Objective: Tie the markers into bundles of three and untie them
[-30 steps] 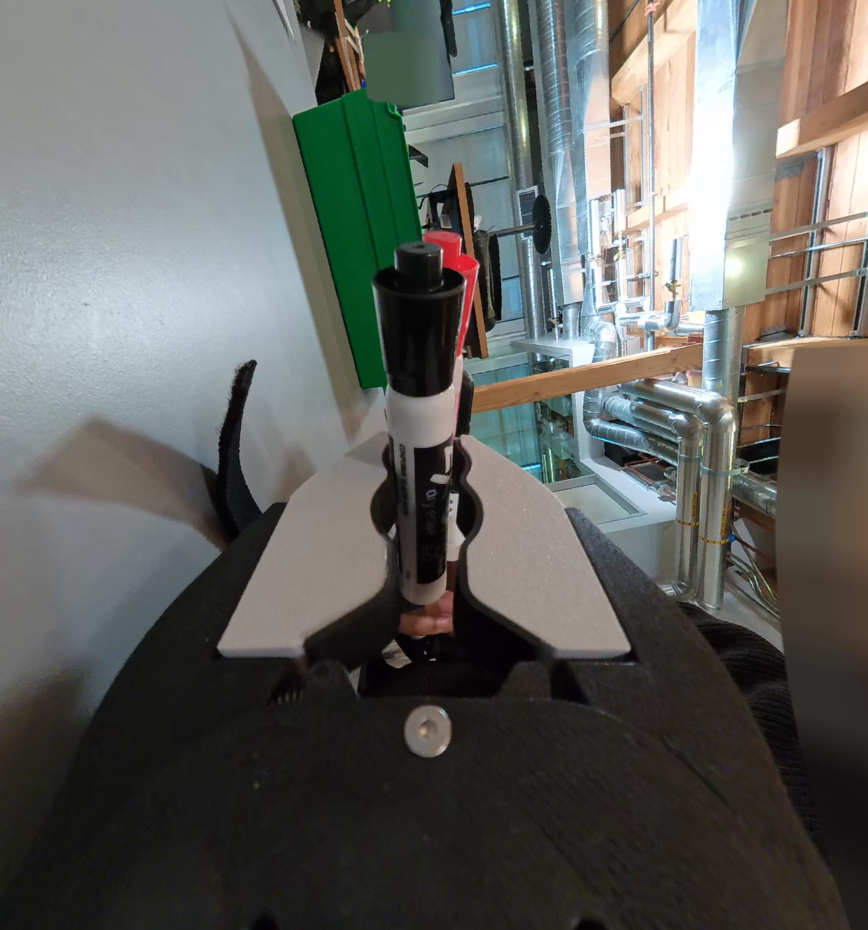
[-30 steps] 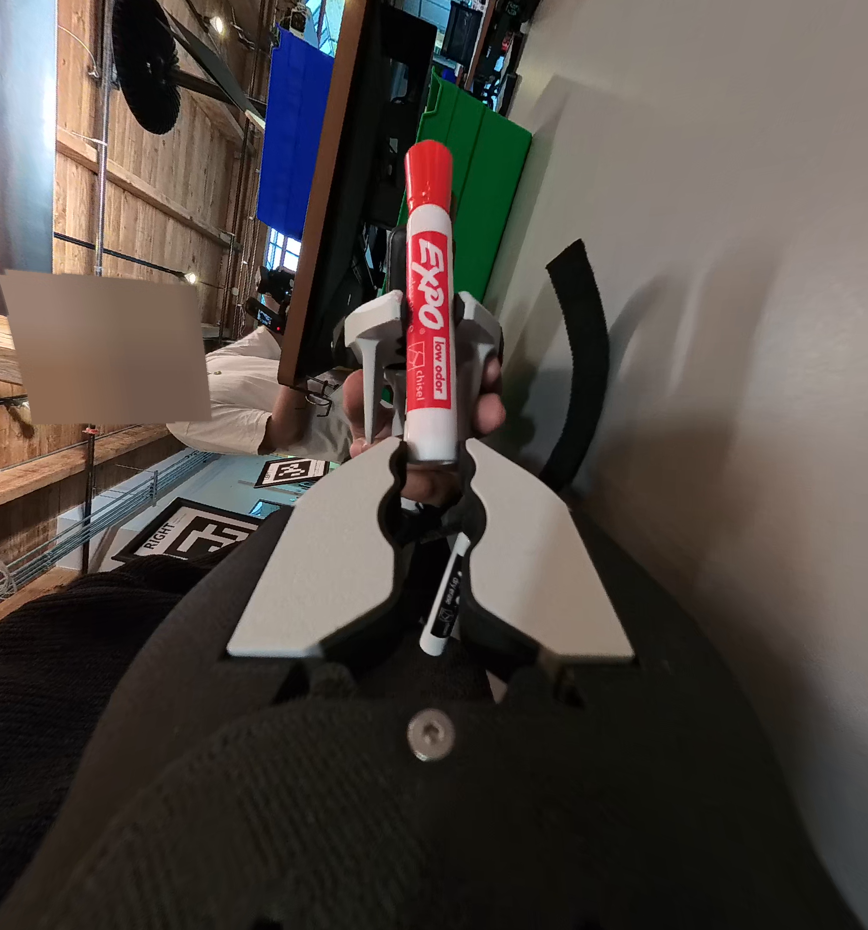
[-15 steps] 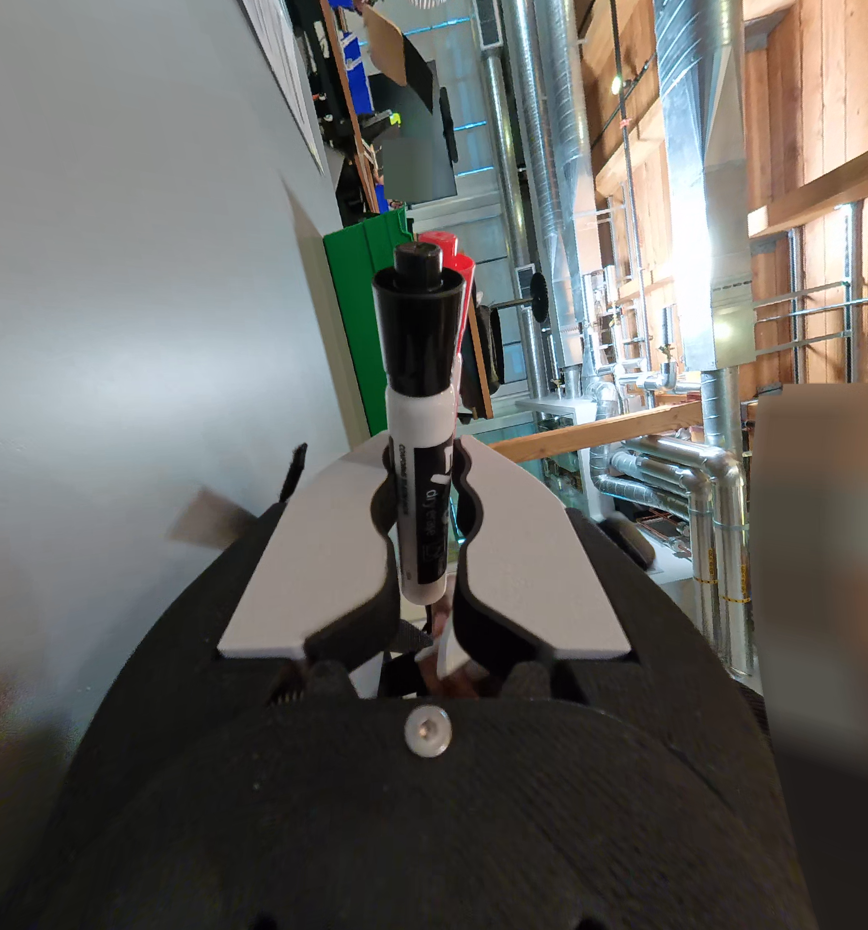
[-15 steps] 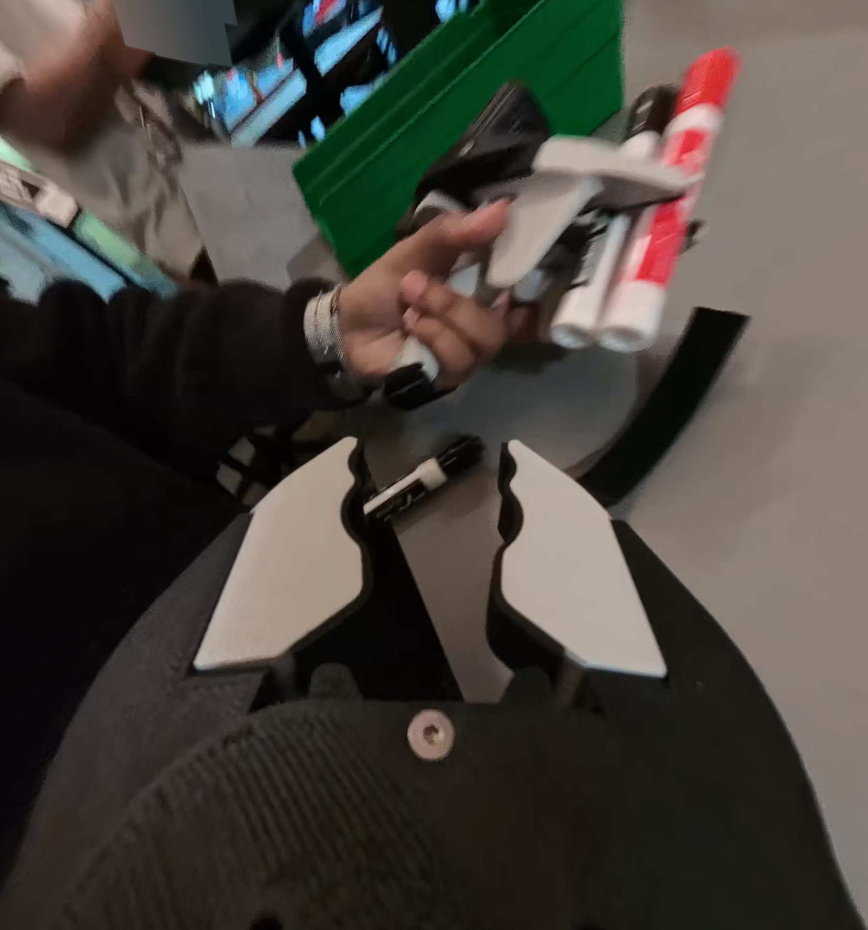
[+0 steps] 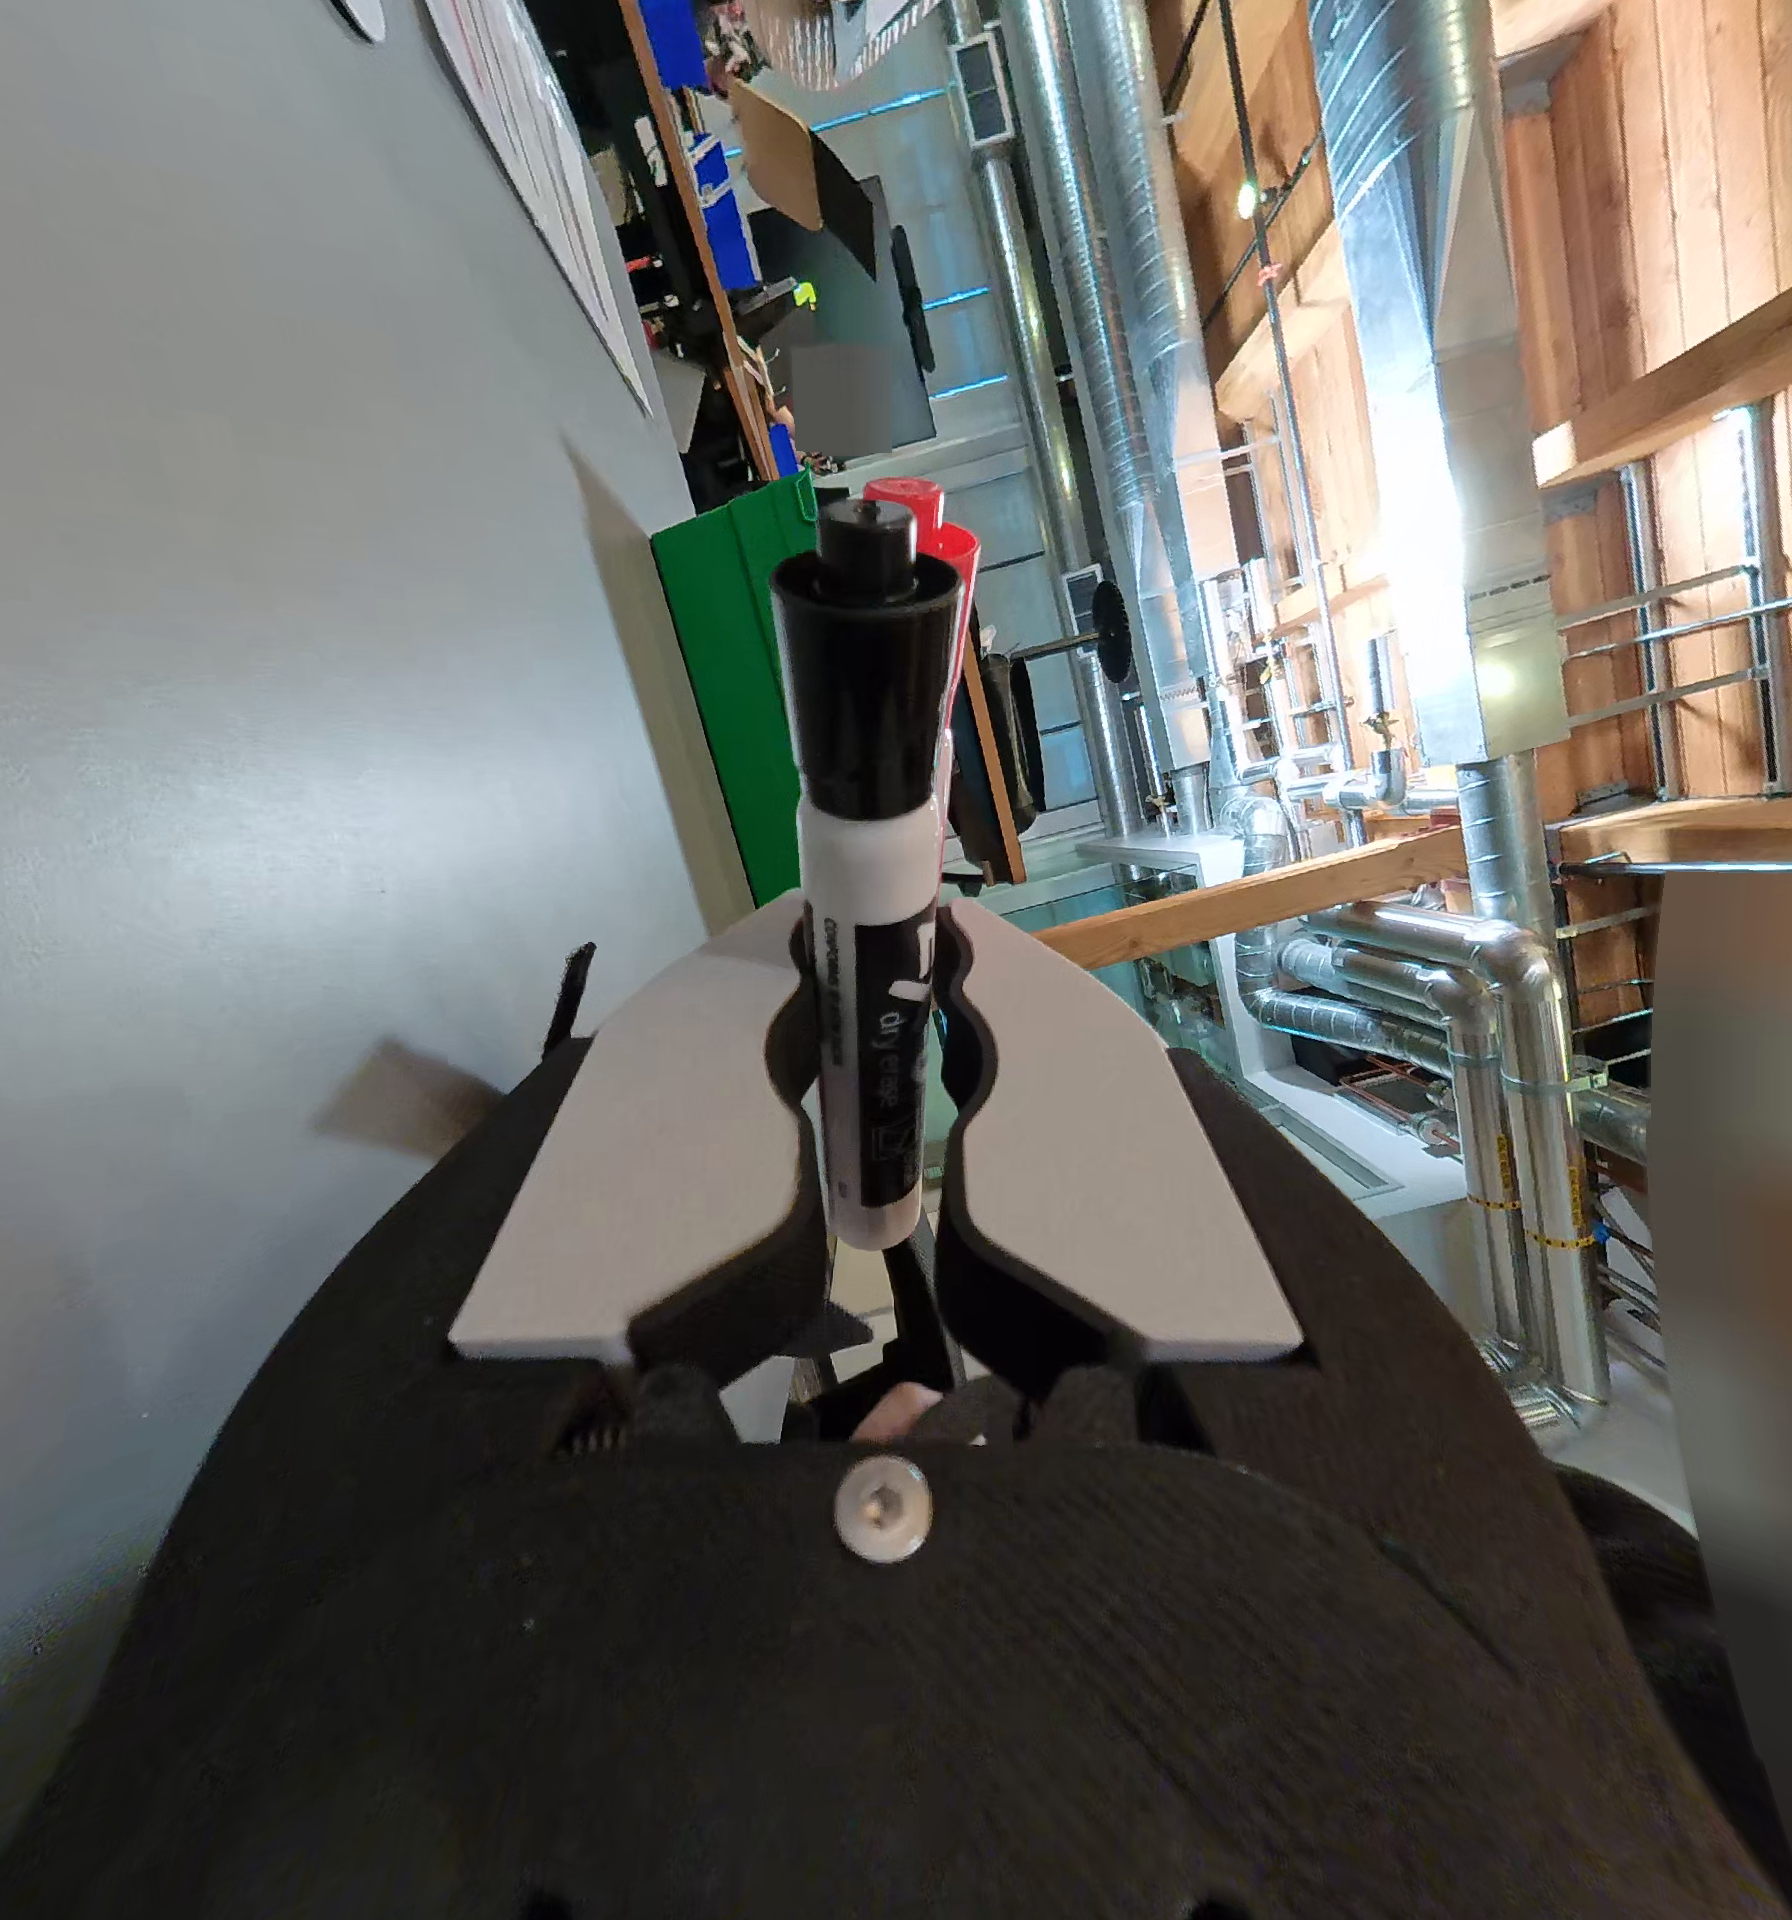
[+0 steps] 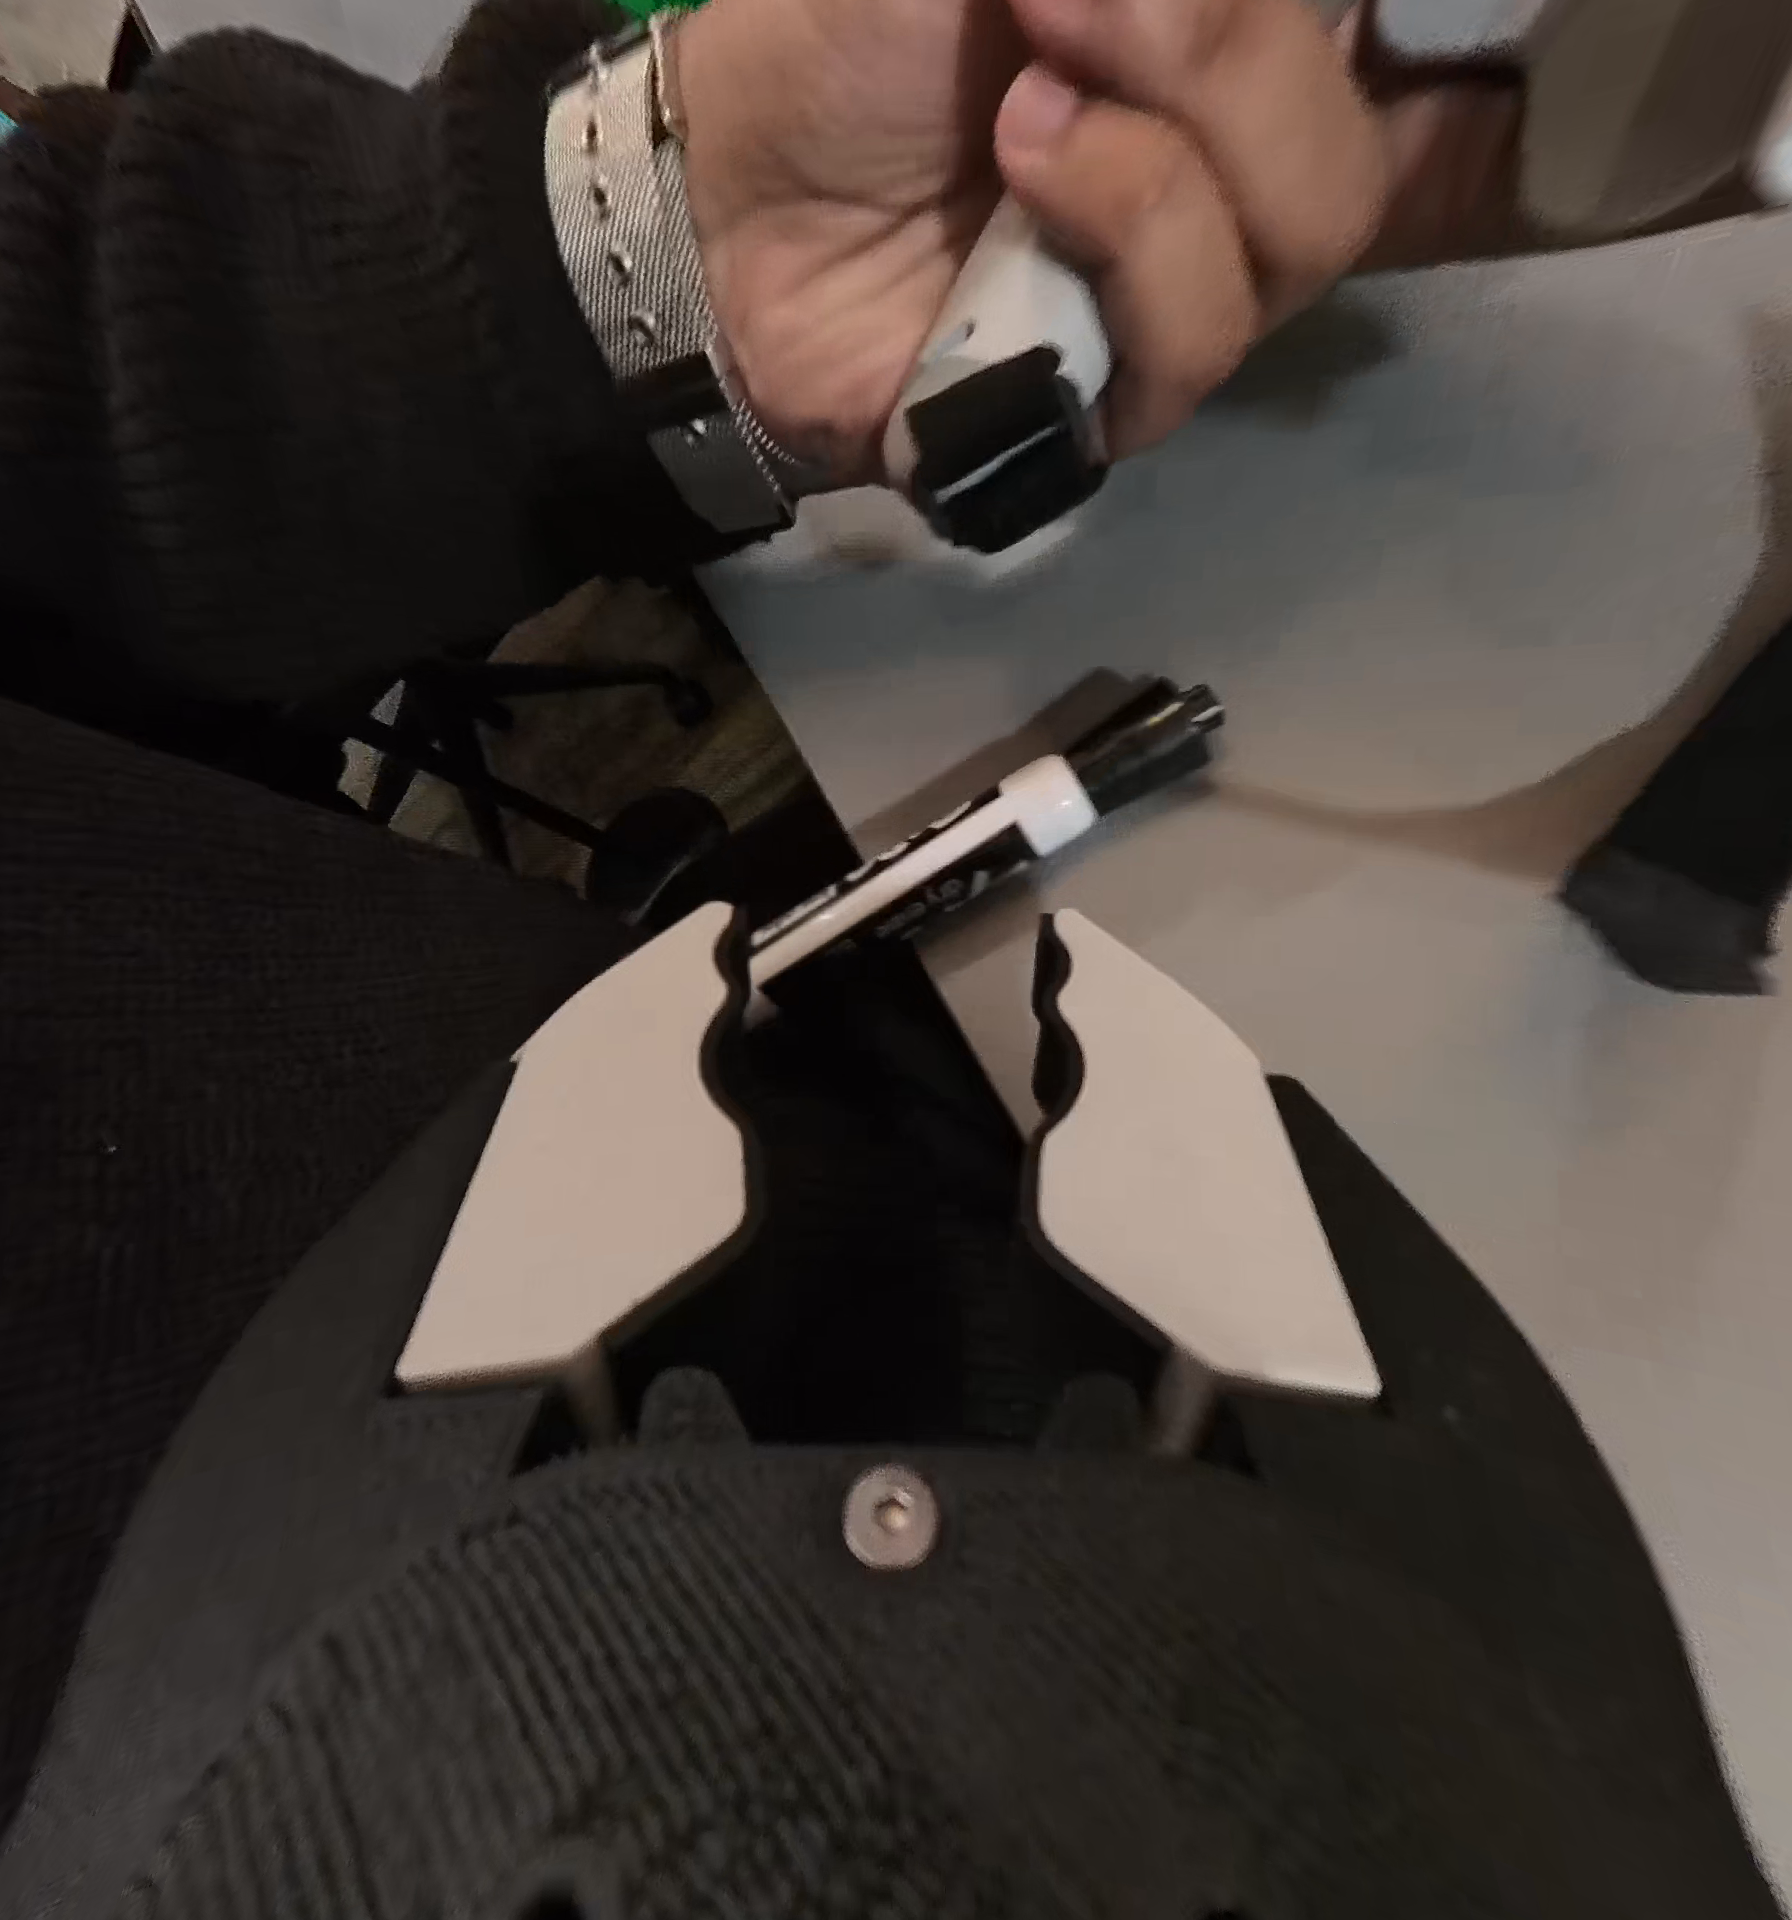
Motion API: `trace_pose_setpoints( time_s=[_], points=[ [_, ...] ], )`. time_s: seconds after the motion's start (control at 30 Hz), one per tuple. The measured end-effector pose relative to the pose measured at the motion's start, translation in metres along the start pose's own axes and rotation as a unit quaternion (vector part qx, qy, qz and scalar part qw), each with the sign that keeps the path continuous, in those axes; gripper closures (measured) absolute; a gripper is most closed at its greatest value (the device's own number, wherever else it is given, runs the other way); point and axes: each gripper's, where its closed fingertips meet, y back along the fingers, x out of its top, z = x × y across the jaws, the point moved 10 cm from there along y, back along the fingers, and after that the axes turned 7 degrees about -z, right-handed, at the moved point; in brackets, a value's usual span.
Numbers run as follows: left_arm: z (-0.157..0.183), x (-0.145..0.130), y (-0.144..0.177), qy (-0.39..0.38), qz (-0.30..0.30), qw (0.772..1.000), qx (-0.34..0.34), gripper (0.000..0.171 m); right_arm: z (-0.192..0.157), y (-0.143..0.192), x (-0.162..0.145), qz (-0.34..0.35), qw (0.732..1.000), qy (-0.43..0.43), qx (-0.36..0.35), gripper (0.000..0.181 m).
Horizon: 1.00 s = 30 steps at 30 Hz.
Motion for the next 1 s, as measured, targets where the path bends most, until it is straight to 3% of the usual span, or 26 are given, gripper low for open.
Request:
trace_pose_setpoints(
  time_s=[0.17, 0.27, 0.33, 0.47, 0.67, 0.83, 1.0],
  points=[
    [0.008, 0.002, 0.002, -0.018, 0.009, 1.0, 0.0, 0.152, -0.011, -0.013, 0.006, -0.017, 0.996, 0.027, -0.081, 0.109],
    [0.014, 0.003, 0.003, -0.033, 0.012, 0.999, 0.0, 0.152, -0.009, -0.021, 0.009, -0.023, 0.996, 0.014, -0.088, 0.1],
    [0.017, 0.003, 0.003, -0.04, 0.015, 0.999, -0.001, 0.152, -0.006, -0.026, 0.014, -0.029, 0.992, 0.029, -0.119, 0.101],
    [0.02, 0.006, 0.007, -0.047, 0.025, 0.999, 0.0, 0.152, 0.004, -0.031, 0.022, -0.039, 0.98, 0.064, -0.186, 0.13],
    [0.018, 0.01, 0.01, -0.042, 0.034, 0.999, -0.002, 0.152, 0.029, -0.03, 0.037, -0.033, 0.983, 0.05, -0.172, 0.146],
    [0.018, 0.011, 0.01, -0.043, 0.033, 0.999, -0.005, 0.152, 0.032, -0.03, 0.04, -0.028, 0.987, 0.055, -0.15, 0.149],
    [0.013, 0.012, 0.011, -0.024, 0.037, 0.999, -0.002, 0.152, 0.018, -0.018, 0.033, -0.052, 0.977, 0.077, -0.195, 0.13]
  ],
)
